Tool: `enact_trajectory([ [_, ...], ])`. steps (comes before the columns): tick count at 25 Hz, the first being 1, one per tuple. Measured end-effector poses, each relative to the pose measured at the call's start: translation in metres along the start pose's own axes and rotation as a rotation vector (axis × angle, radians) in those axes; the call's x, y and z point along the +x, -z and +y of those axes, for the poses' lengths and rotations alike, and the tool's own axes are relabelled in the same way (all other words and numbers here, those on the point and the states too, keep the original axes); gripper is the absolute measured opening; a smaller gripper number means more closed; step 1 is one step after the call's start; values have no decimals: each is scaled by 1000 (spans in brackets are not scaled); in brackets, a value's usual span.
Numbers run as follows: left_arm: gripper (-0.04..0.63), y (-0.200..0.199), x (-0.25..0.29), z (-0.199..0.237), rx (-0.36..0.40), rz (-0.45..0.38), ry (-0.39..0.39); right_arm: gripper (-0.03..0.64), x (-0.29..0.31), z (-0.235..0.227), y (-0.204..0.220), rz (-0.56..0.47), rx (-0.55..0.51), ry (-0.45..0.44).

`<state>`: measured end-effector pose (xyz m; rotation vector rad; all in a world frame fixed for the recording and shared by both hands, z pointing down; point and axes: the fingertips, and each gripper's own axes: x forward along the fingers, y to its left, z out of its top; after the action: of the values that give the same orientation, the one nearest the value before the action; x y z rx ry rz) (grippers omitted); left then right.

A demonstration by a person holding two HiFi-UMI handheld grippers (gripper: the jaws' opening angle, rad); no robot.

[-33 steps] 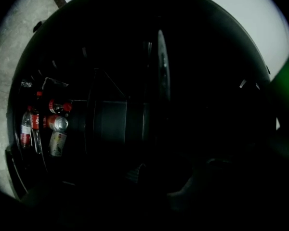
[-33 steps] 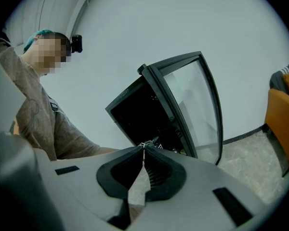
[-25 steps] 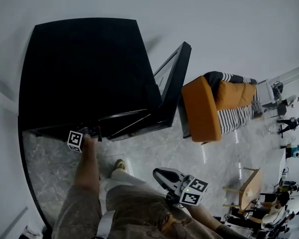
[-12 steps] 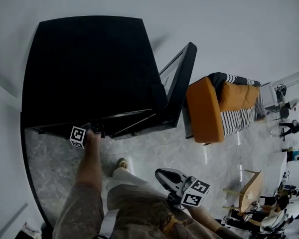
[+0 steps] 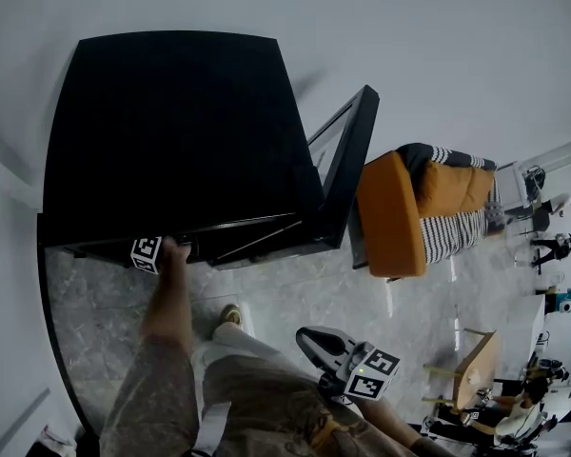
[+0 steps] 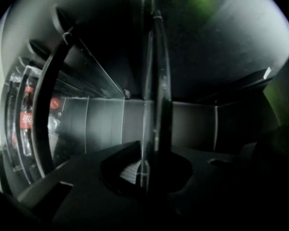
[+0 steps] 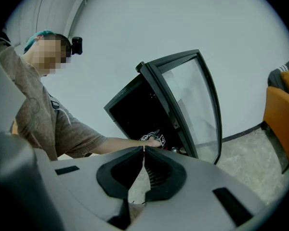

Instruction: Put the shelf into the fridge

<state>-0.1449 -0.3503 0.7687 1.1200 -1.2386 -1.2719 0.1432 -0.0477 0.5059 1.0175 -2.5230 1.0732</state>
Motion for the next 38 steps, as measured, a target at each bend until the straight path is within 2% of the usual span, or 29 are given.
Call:
enact_trajectory([
  [4,74,0,-3,6,-27,7,-16,23,3,1,-3,-1,-2,-10],
  [11,91,11,-35,-2,-59,39,-35,23,9,2,-7,2,3,-32],
  [19,89,13,-112,-9,-7,173,-121,23,42,27,-25,-36,-8,-142],
  [21,73,12,-134,-12,10,193,-155,23,47,34,-28,-49,-6,-163],
  [23,8,13,-153,-20,38,233,-177,23,50,38,-30,-61,1,-178],
  [30,5,29,-189,-91,126,432,-131,23,58,47,-43,-119,12,-228],
  [33,5,42,-201,-139,162,519,-65,23,61,50,-49,-143,21,-251],
  [36,5,58,-212,-196,162,599,20,23,68,54,-52,-146,14,-279],
  [38,5,69,-222,-223,166,652,23,23,70,58,-54,-142,2,-306],
])
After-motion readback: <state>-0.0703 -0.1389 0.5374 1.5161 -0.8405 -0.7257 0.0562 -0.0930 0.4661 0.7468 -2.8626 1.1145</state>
